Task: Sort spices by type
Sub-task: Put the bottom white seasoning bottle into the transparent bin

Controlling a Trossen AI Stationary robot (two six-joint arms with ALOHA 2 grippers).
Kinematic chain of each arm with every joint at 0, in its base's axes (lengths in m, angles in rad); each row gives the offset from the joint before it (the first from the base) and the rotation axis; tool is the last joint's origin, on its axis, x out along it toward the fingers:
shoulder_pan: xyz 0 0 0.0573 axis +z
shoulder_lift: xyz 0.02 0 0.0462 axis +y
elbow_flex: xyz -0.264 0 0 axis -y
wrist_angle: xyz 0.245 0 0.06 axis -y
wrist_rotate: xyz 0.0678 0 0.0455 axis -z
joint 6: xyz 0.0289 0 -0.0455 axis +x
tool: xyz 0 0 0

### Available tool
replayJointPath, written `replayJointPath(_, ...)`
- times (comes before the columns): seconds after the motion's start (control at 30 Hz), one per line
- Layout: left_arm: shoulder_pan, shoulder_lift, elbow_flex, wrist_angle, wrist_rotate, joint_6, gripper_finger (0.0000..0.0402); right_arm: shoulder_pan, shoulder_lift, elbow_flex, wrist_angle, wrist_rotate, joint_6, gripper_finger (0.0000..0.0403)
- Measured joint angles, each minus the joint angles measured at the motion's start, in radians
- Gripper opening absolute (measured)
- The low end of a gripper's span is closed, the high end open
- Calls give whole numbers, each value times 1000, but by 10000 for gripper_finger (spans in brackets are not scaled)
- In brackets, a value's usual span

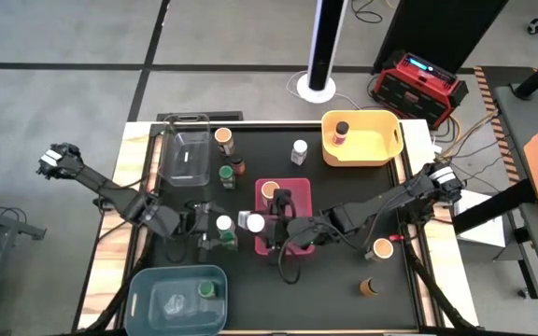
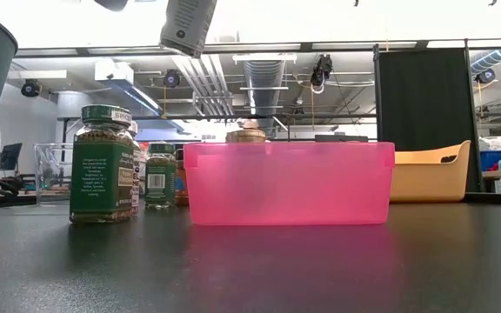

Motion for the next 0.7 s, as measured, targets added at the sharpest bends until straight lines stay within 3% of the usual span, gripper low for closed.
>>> replayJointPath(0.13,1,0,0,-26,-96,3,291,3,-3,0,33,-2,-43,193)
replayJointPath(0.7,32,69,0,44,-58,55,311,2,-8,0,113,-75,-53,193)
